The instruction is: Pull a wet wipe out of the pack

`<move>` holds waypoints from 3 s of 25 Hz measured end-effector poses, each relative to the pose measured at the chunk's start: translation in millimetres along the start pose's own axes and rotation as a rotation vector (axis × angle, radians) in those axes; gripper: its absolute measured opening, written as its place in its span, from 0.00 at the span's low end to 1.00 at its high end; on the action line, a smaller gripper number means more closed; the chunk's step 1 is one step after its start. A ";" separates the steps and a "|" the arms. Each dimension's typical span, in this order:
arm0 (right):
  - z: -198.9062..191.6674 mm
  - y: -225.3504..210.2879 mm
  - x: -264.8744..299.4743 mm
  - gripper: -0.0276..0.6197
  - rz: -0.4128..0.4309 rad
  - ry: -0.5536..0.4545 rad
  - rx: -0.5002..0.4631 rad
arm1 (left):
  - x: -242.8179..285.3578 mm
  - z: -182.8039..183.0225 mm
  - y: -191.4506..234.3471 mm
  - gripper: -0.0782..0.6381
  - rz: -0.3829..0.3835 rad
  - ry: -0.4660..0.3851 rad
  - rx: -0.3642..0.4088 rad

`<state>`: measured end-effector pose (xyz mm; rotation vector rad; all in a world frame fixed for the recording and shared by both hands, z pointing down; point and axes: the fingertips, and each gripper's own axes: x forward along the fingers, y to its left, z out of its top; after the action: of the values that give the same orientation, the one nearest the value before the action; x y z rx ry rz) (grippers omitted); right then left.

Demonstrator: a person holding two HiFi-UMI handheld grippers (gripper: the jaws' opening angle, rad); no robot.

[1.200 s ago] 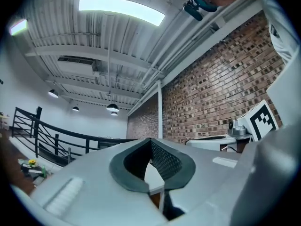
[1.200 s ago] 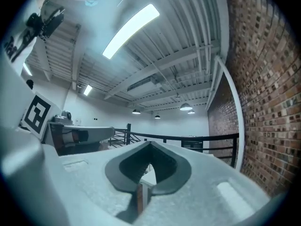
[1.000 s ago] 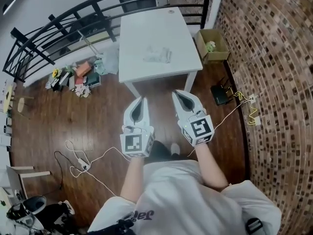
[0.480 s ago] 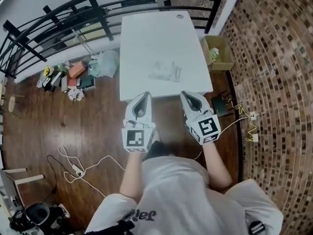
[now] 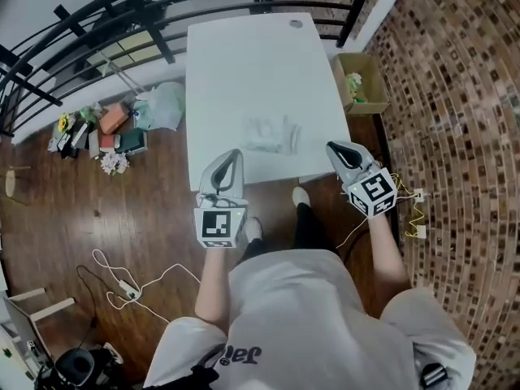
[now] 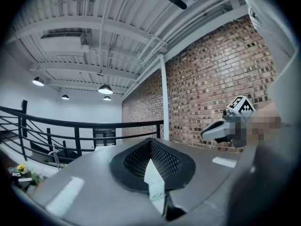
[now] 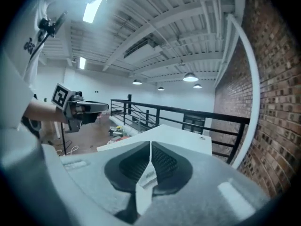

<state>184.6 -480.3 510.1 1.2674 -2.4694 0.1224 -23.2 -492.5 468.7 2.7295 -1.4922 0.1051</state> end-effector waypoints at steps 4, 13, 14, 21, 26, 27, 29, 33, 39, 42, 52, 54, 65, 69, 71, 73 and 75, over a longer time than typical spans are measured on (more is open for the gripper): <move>-18.7 -23.8 44.0 0.18 0.222 0.155 -0.138 | 26.2 -23.2 1.2 0.13 0.043 0.052 -0.033; -58.1 -22.7 138.2 0.47 0.833 0.476 -0.520 | 57.2 -65.2 -8.5 0.13 0.053 0.135 -0.083; -59.7 -21.7 146.9 0.55 0.892 0.503 -0.561 | 59.6 -67.8 -8.0 0.13 0.053 0.140 -0.082; -67.2 10.3 197.6 0.75 1.206 0.627 -0.747 | 55.3 -87.2 4.9 0.13 0.116 0.182 -0.091; -79.2 28.1 226.1 0.57 1.336 0.701 -0.804 | 55.1 -110.8 11.3 0.13 0.131 0.216 -0.128; -80.7 32.3 229.7 0.53 1.352 0.713 -0.803 | 54.9 -115.1 12.9 0.13 0.135 0.223 -0.129; -84.0 39.8 234.2 0.45 1.381 0.741 -0.812 | 54.7 -121.0 16.6 0.13 0.146 0.230 -0.134; -89.6 50.7 236.1 0.31 1.414 0.789 -0.826 | 56.0 -125.4 20.0 0.13 0.147 0.233 -0.148; -90.9 49.5 223.9 0.04 1.429 0.815 -0.863 | 58.8 -124.5 23.9 0.13 0.129 0.234 -0.152; -79.8 42.5 213.6 0.03 1.432 0.824 -0.851 | 67.5 -123.4 17.5 0.13 0.071 0.245 -0.166; 0.1 21.9 163.4 0.03 1.373 0.760 -0.965 | 76.2 -91.4 -3.1 0.13 0.016 0.215 -0.162; 20.1 12.5 156.8 0.03 1.339 0.743 -0.952 | 79.0 -86.0 -6.3 0.13 0.011 0.210 -0.163; 71.3 -118.7 137.7 0.03 1.014 0.742 -0.788 | 105.8 -80.3 -44.4 0.13 -0.102 0.215 -0.131; 36.8 -157.5 138.0 0.03 0.894 0.773 -0.748 | 113.7 -88.5 -70.8 0.13 -0.167 0.236 -0.120; 5.9 -169.0 143.2 0.03 0.842 0.779 -0.732 | 117.2 -93.8 -84.6 0.13 -0.201 0.248 -0.113; -28.2 -174.0 150.0 0.03 0.802 0.785 -0.715 | 118.7 -100.8 -94.2 0.13 -0.228 0.266 -0.107; -64.4 -173.8 156.6 0.03 0.764 0.792 -0.683 | 116.6 -109.2 -101.5 0.13 -0.248 0.293 -0.103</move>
<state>258.2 -688.5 610.7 -0.0618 -1.8684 -0.0315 120.0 -529.2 586.8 2.6483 -1.0484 0.3897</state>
